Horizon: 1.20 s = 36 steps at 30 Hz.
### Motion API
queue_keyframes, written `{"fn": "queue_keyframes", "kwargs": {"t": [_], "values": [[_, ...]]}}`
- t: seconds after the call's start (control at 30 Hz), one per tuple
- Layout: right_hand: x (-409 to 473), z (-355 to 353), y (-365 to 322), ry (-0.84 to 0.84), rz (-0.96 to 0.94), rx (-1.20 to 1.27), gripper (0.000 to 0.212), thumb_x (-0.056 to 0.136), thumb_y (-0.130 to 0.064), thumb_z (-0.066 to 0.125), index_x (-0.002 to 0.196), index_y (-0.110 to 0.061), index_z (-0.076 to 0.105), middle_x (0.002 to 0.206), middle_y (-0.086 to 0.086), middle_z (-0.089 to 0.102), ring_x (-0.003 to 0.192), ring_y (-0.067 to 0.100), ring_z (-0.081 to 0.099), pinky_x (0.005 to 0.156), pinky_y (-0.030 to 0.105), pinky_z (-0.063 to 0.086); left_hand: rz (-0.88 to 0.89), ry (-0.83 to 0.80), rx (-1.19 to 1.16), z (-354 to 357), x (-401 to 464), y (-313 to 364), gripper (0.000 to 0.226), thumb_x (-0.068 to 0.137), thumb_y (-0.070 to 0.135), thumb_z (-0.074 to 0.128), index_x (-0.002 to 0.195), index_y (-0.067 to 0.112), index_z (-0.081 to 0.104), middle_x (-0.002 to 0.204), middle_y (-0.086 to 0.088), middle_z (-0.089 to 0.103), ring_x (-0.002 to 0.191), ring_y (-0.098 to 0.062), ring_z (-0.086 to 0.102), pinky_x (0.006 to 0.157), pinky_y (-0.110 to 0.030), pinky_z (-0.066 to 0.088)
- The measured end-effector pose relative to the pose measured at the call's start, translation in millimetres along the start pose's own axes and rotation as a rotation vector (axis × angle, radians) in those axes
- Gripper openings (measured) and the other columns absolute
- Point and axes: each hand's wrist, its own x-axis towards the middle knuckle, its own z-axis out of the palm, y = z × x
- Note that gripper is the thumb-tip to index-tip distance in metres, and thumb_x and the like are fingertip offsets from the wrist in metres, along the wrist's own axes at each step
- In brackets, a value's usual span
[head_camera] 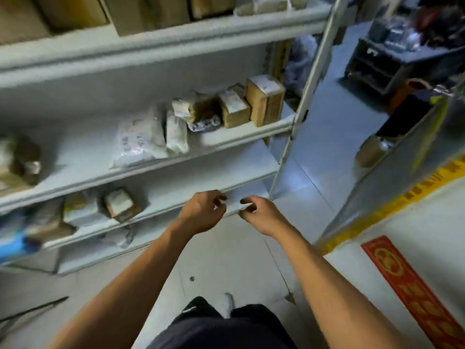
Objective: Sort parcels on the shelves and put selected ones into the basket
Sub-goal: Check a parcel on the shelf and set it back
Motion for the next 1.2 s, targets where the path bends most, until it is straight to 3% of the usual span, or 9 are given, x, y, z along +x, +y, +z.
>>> {"fn": "queue_keyframes", "kwargs": {"t": [0.2, 0.33, 0.43, 0.73, 0.87, 0.97, 1.07, 1.2], "values": [[80, 54, -95, -0.224, -0.187, -0.05, 0.035, 0.092, -0.032, 0.065, 0.126, -0.029, 0.063, 0.107, -0.001, 0.069, 0.093, 0.019, 0.07, 0.066, 0.027, 0.051, -0.25, 0.294, -0.155, -81, -20, -78, 0.026, 0.094, 0.026, 0.061, 0.118, 0.022, 0.07, 0.093, 0.009, 0.067, 0.09, -0.014, 0.068, 0.08, -0.025, 0.05], [111, 94, -142, -0.356, -0.272, -0.062, 0.03, 0.09, -0.034, 0.065, 0.12, -0.031, 0.064, 0.1, -0.002, 0.07, 0.092, 0.019, 0.071, 0.068, 0.03, 0.053, -0.382, 0.484, -0.256, -114, -42, -114, 0.025, 0.095, 0.02, 0.062, 0.117, 0.015, 0.07, 0.097, 0.003, 0.07, 0.088, -0.014, 0.068, 0.083, -0.031, 0.056], [127, 127, -175, -0.449, -0.332, -0.089, 0.028, 0.09, -0.03, 0.065, 0.118, -0.031, 0.064, 0.098, -0.001, 0.072, 0.091, 0.018, 0.071, 0.073, 0.031, 0.054, -0.475, 0.604, -0.316, -132, -57, -139, 0.025, 0.096, 0.019, 0.062, 0.118, 0.012, 0.07, 0.105, 0.0, 0.072, 0.09, -0.013, 0.067, 0.082, -0.026, 0.054], [146, 239, -248, -0.616, -0.372, -0.075, 0.017, 0.082, -0.028, 0.069, 0.096, -0.036, 0.066, 0.097, 0.009, 0.074, 0.091, 0.027, 0.072, 0.088, 0.044, 0.059, -0.63, 0.764, -0.371, -169, -96, -236, 0.033, 0.098, 0.029, 0.058, 0.128, 0.016, 0.065, 0.124, -0.003, 0.067, 0.099, -0.013, 0.067, 0.089, -0.032, 0.055], [160, 297, -288, -0.613, -0.308, -0.008, 0.021, 0.093, -0.008, 0.064, 0.112, -0.018, 0.067, 0.088, 0.009, 0.065, 0.077, 0.021, 0.063, 0.064, 0.025, 0.053, -0.665, 0.796, -0.434, -203, -98, -301, 0.039, 0.095, 0.025, 0.062, 0.132, 0.013, 0.059, 0.124, -0.004, 0.064, 0.105, -0.016, 0.064, 0.095, -0.035, 0.053], [180, 345, -322, -0.483, -0.286, 0.028, 0.024, 0.095, -0.01, 0.064, 0.119, -0.013, 0.065, 0.093, 0.001, 0.066, 0.077, 0.014, 0.062, 0.062, 0.02, 0.052, -0.663, 0.812, -0.546, -243, -88, -359, 0.059, 0.092, 0.024, 0.068, 0.144, 0.009, 0.045, 0.134, -0.005, 0.056, 0.105, -0.015, 0.06, 0.093, -0.032, 0.053], [199, 391, -354, -0.401, -0.236, 0.019, 0.043, 0.096, -0.018, 0.065, 0.138, -0.019, 0.054, 0.123, 0.003, 0.063, 0.102, 0.016, 0.062, 0.074, 0.02, 0.048, -0.61, 0.812, -0.624, -282, -77, -408, 0.068, 0.089, 0.021, 0.072, 0.147, 0.007, 0.039, 0.129, 0.003, 0.052, 0.12, -0.016, 0.052, 0.102, -0.029, 0.044], [217, 436, -388, -0.362, -0.155, 0.074, 0.075, 0.094, -0.025, 0.067, 0.158, -0.026, 0.026, 0.159, 0.002, 0.038, 0.144, 0.021, 0.039, 0.111, 0.032, 0.037, -0.612, 0.745, -0.787, -312, -60, -467, 0.086, 0.085, 0.021, 0.078, 0.154, 0.011, 0.026, 0.146, -0.003, 0.044, 0.132, -0.018, 0.043, 0.117, -0.04, 0.034]]}}
